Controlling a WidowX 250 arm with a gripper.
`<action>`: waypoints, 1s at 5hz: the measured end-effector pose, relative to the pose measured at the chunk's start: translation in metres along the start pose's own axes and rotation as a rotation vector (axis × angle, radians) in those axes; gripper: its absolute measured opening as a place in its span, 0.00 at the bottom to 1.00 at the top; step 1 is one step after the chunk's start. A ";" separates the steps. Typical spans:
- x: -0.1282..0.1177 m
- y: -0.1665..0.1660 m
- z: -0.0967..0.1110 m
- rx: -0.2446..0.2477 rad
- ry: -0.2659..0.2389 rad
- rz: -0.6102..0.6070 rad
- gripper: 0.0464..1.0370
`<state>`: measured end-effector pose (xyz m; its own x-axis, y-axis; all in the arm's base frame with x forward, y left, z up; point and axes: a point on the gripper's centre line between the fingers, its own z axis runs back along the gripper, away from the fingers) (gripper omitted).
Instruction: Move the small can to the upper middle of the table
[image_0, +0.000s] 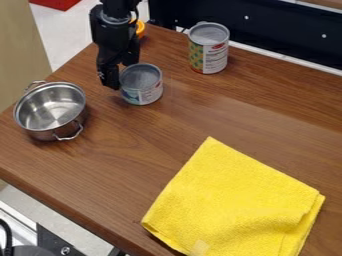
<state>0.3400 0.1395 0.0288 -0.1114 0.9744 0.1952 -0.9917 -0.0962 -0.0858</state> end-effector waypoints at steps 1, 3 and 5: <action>-0.019 0.003 0.004 -0.009 0.007 -0.011 0.96; -0.051 0.002 0.009 -0.036 0.010 -0.009 0.96; -0.082 0.005 0.012 -0.030 0.014 0.007 0.96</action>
<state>0.3435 0.0562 0.0239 -0.1169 0.9766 0.1806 -0.9885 -0.0968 -0.1161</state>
